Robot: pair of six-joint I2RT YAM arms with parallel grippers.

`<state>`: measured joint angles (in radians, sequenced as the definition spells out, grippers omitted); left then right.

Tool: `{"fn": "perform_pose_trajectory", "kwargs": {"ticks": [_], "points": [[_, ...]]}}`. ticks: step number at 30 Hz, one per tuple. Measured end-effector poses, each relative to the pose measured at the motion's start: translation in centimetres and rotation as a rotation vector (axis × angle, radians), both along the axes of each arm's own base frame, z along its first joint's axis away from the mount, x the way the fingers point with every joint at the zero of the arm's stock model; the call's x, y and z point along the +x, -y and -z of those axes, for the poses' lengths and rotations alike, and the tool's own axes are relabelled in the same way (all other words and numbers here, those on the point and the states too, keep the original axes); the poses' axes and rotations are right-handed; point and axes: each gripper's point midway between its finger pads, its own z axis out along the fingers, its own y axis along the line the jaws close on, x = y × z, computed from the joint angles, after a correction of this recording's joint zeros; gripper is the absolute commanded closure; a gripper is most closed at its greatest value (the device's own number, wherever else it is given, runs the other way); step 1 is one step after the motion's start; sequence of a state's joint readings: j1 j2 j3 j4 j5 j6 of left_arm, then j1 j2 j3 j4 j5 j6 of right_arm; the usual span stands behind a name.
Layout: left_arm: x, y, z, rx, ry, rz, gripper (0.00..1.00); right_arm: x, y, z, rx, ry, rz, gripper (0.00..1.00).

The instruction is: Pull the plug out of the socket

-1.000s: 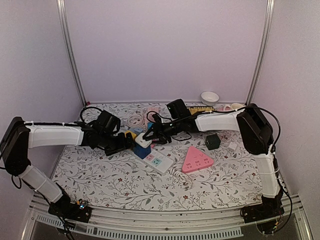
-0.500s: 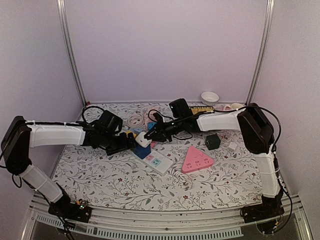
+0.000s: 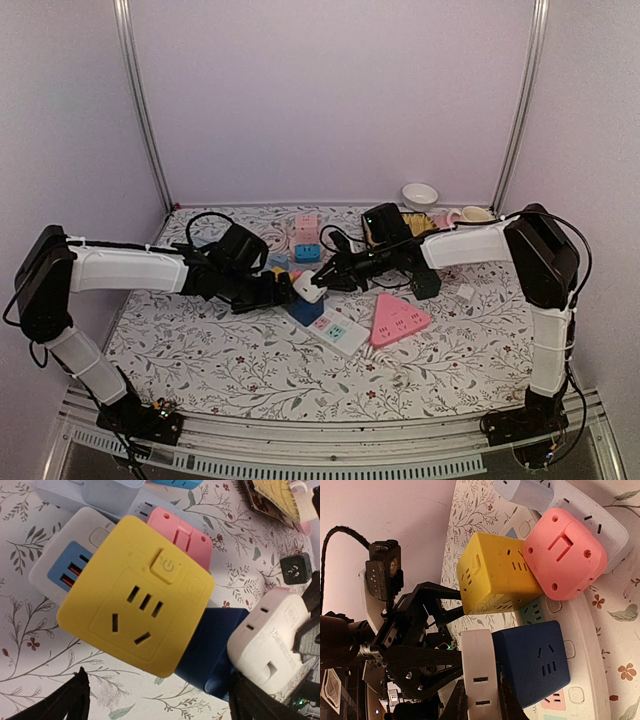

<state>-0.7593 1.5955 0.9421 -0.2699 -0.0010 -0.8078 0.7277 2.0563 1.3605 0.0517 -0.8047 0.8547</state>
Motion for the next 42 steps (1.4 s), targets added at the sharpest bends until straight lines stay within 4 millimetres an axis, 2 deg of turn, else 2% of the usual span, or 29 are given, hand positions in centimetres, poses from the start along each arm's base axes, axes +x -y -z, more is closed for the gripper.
{"fn": "perform_pose_trajectory", "kwargs": {"ticks": [20, 25, 30, 35, 39, 42], "points": [[-0.4, 0.7, 0.3, -0.027, -0.001, -0.008, 0.04, -0.5, 0.5, -0.7, 0.068, -0.109, 0.015, 0.97], [-0.4, 0.7, 0.3, -0.030, 0.001, -0.008, 0.04, -0.7, -0.1, -3.6, 0.166, -0.091, -0.036, 0.97], [-0.3, 0.7, 0.3, -0.028, 0.004, -0.008, 0.04, -0.6, -0.1, -4.3, 0.193, -0.076, -0.051, 0.97], [-0.2, 0.7, 0.1, -0.016, 0.013, 0.001, 0.04, 0.3, 0.8, -4.5, 0.178, -0.051, -0.022, 0.97], [0.0, 0.7, -0.3, 0.017, 0.017, 0.022, 0.03, 2.4, 3.0, -4.6, 0.121, 0.016, 0.058, 0.97], [0.5, 1.1, -1.4, 0.029, 0.037, 0.034, 0.03, 4.0, 4.8, -3.9, 0.041, 0.076, 0.122, 0.97]]}}
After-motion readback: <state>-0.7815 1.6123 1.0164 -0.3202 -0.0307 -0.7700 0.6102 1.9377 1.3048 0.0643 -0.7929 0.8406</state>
